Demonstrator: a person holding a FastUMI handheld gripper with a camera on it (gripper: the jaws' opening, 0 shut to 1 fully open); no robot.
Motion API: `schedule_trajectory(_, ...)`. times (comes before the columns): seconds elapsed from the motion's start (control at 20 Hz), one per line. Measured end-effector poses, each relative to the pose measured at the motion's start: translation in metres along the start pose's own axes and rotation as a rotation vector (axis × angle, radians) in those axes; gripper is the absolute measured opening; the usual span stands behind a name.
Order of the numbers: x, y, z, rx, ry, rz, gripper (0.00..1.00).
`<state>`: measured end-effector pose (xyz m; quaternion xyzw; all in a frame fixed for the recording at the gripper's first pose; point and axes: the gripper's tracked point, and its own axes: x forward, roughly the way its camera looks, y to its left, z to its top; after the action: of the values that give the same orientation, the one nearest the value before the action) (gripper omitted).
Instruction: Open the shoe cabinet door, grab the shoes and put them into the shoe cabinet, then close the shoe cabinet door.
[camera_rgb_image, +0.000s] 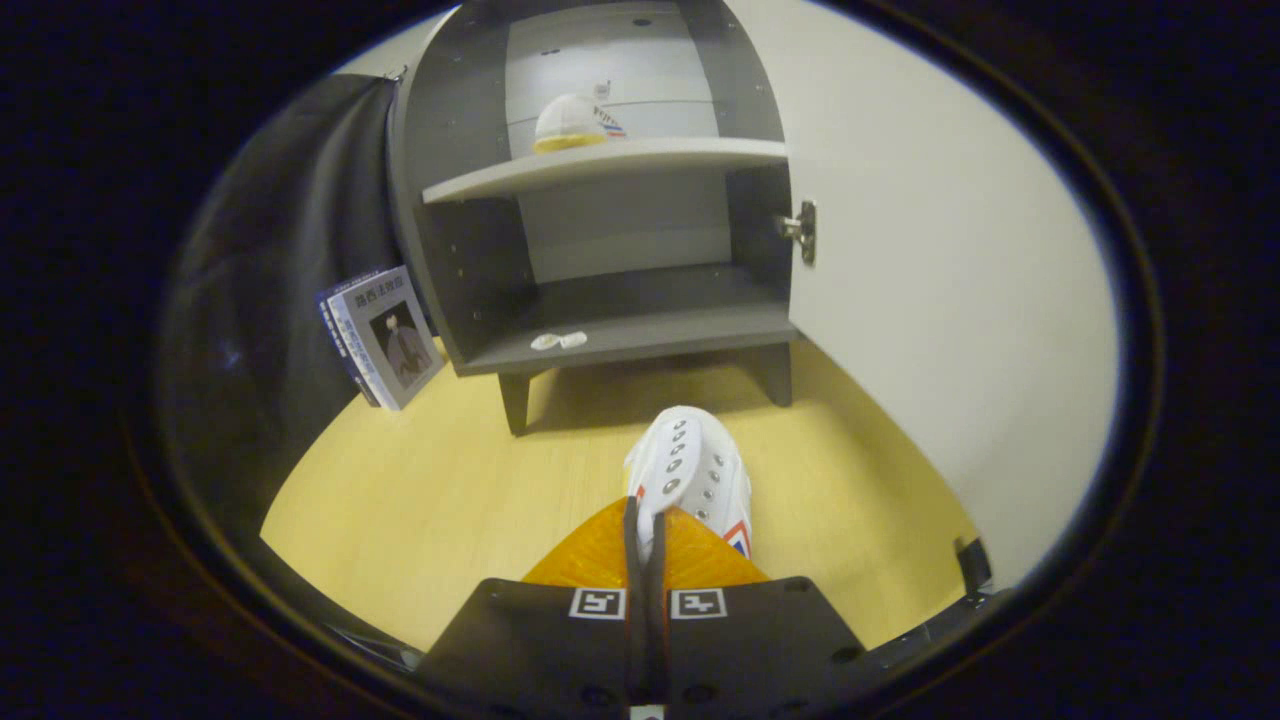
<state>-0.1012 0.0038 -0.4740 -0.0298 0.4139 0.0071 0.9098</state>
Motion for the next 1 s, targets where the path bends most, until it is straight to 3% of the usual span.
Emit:
schedule_trajectory(0.5, -0.051, 0.012, 0.212, -0.125, -0.226, -0.042, 0.02)
schedule_trajectory(0.75, -0.017, 0.015, 0.284, -0.153, -0.262, -0.009, 0.02)
schedule_trajectory(1.0, 0.047, 0.010, 0.336, -0.197, -0.256, 0.001, 0.02)
